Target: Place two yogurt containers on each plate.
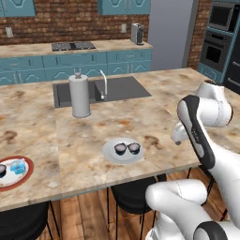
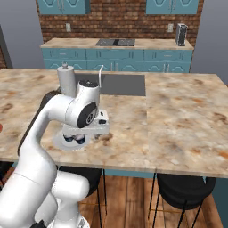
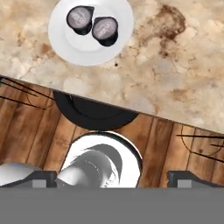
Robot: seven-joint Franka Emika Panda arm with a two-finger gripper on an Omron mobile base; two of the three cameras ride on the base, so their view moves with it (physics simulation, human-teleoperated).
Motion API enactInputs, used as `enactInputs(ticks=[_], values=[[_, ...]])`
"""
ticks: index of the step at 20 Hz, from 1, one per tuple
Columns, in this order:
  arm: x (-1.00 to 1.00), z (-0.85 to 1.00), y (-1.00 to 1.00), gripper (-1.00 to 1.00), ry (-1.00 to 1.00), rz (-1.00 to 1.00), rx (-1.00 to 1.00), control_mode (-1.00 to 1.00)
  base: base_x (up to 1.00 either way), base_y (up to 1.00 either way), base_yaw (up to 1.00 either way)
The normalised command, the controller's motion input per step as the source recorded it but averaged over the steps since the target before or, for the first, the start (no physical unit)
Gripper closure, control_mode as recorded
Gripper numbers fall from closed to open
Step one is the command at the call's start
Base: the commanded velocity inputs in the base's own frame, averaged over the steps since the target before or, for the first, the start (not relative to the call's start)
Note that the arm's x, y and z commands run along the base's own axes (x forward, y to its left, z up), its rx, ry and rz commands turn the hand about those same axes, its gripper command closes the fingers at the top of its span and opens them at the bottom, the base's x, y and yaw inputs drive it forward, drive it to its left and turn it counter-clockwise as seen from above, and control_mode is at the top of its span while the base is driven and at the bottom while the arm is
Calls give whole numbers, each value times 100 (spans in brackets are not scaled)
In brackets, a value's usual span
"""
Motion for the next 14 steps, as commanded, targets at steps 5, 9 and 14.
enactInputs(ticks=[5,9,14], values=[[-89,38,-8,-100,-44,2,21,-100,0,0,0],[-59,57,0,-100,-12,1,4,-100,0,0,0],[-43,30,0,-100,6,-7,0,-100,0,0,0]])
